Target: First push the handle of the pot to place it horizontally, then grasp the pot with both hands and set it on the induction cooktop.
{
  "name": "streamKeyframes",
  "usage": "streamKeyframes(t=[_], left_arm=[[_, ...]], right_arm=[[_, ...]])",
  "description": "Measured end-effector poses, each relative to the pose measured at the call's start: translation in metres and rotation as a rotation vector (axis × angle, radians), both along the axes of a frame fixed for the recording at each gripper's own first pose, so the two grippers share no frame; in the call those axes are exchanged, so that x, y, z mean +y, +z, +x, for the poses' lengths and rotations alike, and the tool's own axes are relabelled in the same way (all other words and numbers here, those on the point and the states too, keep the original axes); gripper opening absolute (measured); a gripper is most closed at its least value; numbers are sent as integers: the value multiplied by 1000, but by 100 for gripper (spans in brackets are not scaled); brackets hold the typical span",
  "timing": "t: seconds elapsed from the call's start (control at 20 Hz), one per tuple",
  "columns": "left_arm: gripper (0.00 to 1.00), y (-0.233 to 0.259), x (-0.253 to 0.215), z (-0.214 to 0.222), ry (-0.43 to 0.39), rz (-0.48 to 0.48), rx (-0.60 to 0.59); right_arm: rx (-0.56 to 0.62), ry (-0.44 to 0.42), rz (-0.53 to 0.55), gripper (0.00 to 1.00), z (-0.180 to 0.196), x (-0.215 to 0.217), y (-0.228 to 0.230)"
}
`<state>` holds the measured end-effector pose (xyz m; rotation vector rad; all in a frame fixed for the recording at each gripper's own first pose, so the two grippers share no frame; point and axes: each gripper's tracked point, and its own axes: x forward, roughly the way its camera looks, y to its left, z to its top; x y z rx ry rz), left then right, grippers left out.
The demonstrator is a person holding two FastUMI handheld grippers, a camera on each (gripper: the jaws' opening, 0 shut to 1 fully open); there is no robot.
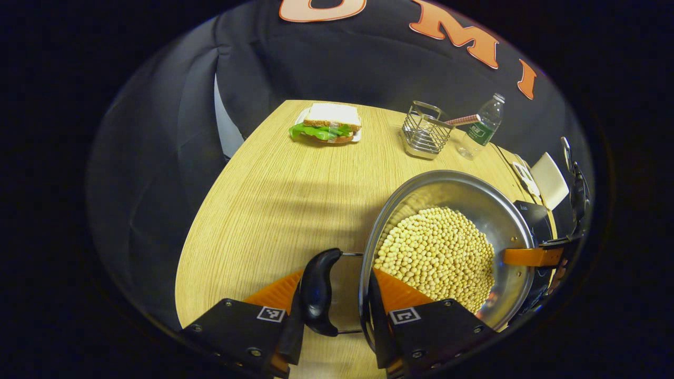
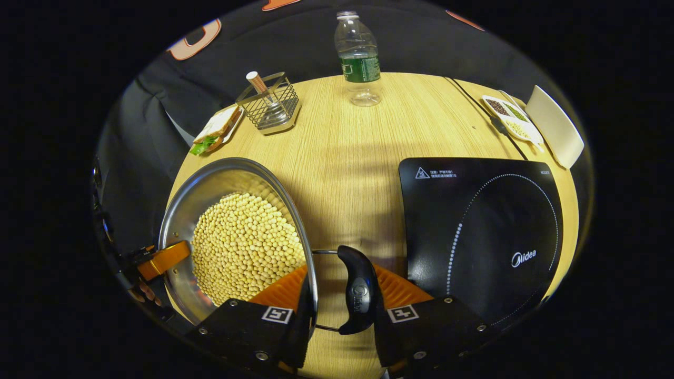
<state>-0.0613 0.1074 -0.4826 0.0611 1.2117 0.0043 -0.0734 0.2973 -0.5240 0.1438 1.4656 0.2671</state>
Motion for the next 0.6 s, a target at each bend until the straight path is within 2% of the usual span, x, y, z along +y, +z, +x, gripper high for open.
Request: streamKeyframes(t=[0.05,0.35,0.6], left_arm=[[57,1,2,0,-6,4,-11],[58,2,2,-1,-60,24,-104],[56,2,2,-2,-71,20,-145]], right_arm=[[-19,1,4,51,4,-1,2],[-113,-28,30,51,8,-22,11],[-170,-48,41,51,15,-46,29]])
